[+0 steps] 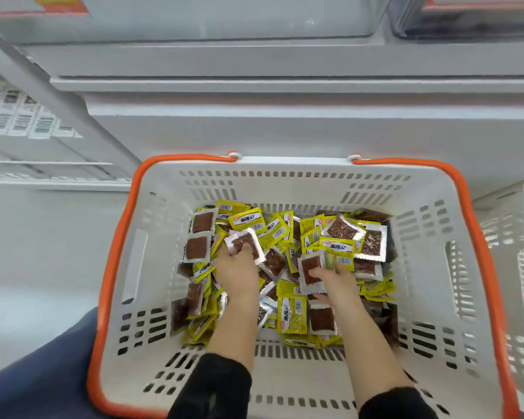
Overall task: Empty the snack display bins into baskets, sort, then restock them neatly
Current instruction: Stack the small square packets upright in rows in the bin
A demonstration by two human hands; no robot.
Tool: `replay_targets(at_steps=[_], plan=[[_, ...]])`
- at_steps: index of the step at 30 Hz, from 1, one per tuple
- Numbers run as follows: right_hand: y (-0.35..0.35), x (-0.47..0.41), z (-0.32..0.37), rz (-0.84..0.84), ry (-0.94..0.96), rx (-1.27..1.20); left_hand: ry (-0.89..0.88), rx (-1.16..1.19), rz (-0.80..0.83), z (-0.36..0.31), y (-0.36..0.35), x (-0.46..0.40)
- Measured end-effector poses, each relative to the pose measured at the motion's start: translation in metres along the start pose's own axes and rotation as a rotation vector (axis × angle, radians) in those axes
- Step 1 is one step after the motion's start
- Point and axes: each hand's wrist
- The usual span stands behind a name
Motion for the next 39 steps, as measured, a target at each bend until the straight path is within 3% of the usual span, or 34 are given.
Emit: replay_targets(at_steps=[1,3,7,13,15,19,22,24,26,28,33,37,39], plan=[[0.000,-0.004,0.001,0.002,0.007,0.010,0.170,0.048,0.097,-0.002,-0.006,0.006],[0.000,-0.010,0.002,0.003,0.016,0.042,0.275,0.034,0.237,0.002,-0.020,0.019],[0.002,-0.015,0.002,0.048,0.044,0.119,0.187,0.060,0.209,0.004,-0.039,0.031],[0.003,-0.019,0.013,0.117,0.077,0.169,-0.154,-0.317,0.164,0.021,-0.046,0.016],[0.001,-0.018,0.016,0.131,0.119,0.164,-0.192,-0.362,0.155,0.025,-0.041,0.016],[0.000,-0.016,0.018,0.128,0.129,0.093,-0.158,-0.075,0.046,0.020,-0.027,0.024],[-0.001,-0.015,0.020,0.150,0.127,0.068,0.069,0.297,-0.026,0.006,-0.014,0.026],[-0.003,-0.013,0.020,0.196,0.079,0.012,0.145,0.412,0.114,-0.001,-0.008,0.022],[-0.008,-0.013,0.019,0.240,0.027,-0.051,0.122,0.382,0.294,-0.011,-0.005,0.024],[-0.015,-0.015,0.016,0.277,-0.002,-0.104,0.079,0.368,0.351,-0.019,-0.005,0.027],[-0.027,-0.013,0.013,0.311,-0.049,-0.185,-0.037,0.298,0.296,-0.025,-0.009,0.030],[-0.027,-0.013,0.005,0.388,0.035,-0.079,-0.074,0.229,0.344,-0.026,-0.005,0.029],[-0.030,-0.014,0.005,0.361,0.035,-0.089,-0.193,0.046,0.078,-0.020,0.008,0.011]])
Point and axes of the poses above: each hand's wrist, its own x-axis away from the middle knuckle, its own y-axis out of the back of the hand, z = x × y, and after that the axes turned 15 degrees about -x, right-handed
